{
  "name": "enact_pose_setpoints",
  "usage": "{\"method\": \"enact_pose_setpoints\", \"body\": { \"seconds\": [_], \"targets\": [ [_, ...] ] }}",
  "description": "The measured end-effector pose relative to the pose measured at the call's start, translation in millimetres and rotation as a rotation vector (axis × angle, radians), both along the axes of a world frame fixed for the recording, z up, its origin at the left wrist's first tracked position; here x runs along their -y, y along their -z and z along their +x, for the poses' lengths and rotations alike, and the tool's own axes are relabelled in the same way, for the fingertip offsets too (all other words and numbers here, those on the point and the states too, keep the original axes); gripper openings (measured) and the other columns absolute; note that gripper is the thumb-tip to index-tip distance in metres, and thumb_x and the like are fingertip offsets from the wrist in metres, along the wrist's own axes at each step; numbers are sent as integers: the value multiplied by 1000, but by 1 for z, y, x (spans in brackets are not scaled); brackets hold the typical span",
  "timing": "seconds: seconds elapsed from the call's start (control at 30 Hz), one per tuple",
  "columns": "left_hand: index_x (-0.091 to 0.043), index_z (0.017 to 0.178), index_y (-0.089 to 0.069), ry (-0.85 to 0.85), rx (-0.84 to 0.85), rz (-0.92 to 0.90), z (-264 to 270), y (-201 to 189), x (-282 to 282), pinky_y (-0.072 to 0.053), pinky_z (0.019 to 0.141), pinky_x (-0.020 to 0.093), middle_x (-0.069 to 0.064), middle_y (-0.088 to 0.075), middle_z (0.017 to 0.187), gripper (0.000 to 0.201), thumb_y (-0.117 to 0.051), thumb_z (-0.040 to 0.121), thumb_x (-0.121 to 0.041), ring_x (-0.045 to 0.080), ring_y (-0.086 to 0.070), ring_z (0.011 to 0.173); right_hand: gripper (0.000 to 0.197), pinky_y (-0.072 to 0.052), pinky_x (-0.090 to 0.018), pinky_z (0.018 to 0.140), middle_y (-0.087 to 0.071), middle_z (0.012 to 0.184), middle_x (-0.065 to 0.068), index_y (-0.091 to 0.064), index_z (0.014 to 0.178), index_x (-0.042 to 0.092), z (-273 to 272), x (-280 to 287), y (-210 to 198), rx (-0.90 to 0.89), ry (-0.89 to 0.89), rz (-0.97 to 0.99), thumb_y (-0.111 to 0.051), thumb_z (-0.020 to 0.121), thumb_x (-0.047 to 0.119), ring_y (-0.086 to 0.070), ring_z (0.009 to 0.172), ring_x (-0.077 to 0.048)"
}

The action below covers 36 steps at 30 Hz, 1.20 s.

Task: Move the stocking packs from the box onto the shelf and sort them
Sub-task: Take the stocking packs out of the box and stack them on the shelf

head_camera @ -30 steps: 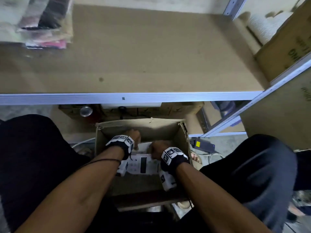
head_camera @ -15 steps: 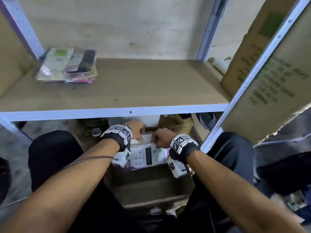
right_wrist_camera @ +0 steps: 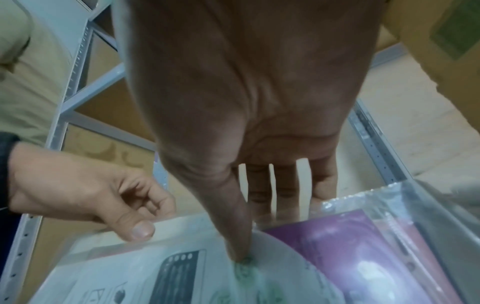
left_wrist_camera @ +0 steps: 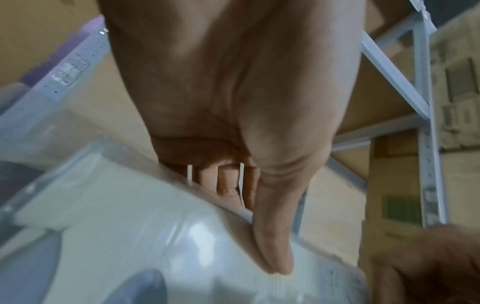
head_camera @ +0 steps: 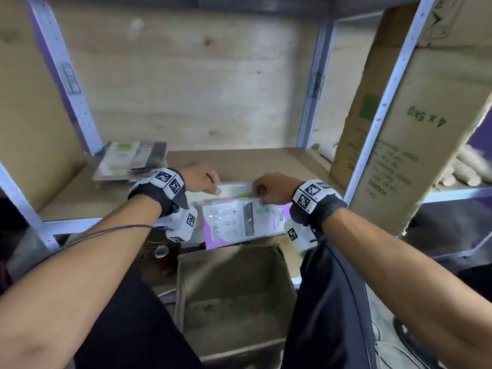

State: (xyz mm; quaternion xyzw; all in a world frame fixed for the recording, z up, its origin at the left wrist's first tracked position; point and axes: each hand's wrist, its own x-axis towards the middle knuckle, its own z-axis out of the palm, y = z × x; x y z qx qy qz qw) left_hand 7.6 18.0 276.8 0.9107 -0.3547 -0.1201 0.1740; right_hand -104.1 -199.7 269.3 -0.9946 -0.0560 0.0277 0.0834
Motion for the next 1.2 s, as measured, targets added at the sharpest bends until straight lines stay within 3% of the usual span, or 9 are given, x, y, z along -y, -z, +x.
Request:
{"method": "enact_pose_setpoints", "body": {
  "seconds": [0.13,0.2,0.33,0.43,0.5,0.6,0.77,1.1,1.2],
  "targets": [
    [-11,112,-72,-95,-37,-167,15,-20,-17,-46,92,30,1,-67,106,30,-73,90,-31,17,-60,101,19,-47,-29,76,-66,99,2,-67,105,13,8,22,-26,51,30,26,-68,86,14,-61,85,-20],
    [-4,111,-71,-157,-50,-285,26,-21,-27,-44,81,26,6,-66,104,31,-72,91,-28,19,-57,96,15,-55,-29,75,-68,94,4,-67,103,14,14,36,-31,51,55,157,-70,88,14,-67,79,-21],
    [0,113,-69,-320,-115,-491,53,-9,-48,-45,67,12,8,-69,98,27,-67,95,-20,9,-65,79,17,-43,-3,64,-65,88,3,-67,105,4,31,57,-27,112,94,361,-70,89,8,-59,78,-10],
    [6,119,-66,-448,-300,-723,76,7,-64,-53,76,25,23,-69,116,32,-64,97,-17,25,-70,89,11,-48,-21,67,-61,85,-2,-61,102,7,50,61,-13,41,211,653,-65,93,7,-56,75,-15],
    [5,113,-68,-550,-371,-880,91,19,-70,-58,62,23,22,-67,121,26,-64,96,-15,19,-72,73,6,-48,-35,70,-59,87,-6,-57,97,9,65,55,-2,-3,287,864,-62,95,6,-55,77,-20],
    [-6,95,-70,-687,-406,-1047,114,36,-74,-59,60,25,17,-67,116,7,-66,95,-11,13,-72,62,12,-46,-31,66,-59,86,-5,-55,89,16,90,38,16,-6,349,1035,-61,96,9,-55,72,-18],
    [-3,111,-71,-821,-452,-1168,149,59,-85,-54,81,33,18,-70,115,20,-69,93,-13,24,-69,86,9,-40,-29,63,-57,100,-18,-57,104,9,140,-1,41,-58,361,1230,-61,96,10,-53,84,-27],
    [-17,85,-70,-990,-390,-1190,222,41,-150,-58,61,36,11,-73,95,7,-71,91,-17,22,-72,69,12,-52,-27,54,-67,82,-4,-58,86,16,245,-82,50,-47,334,1409,-60,98,17,-63,69,-18],
    [-15,81,-69,-1054,-272,-1140,242,37,-175,-59,75,40,15,-71,106,9,-74,89,-14,27,-72,83,14,-47,-21,44,-66,76,0,-58,85,17,275,-107,49,-43,297,1397,-58,99,18,-62,62,-14]
  ]
}}
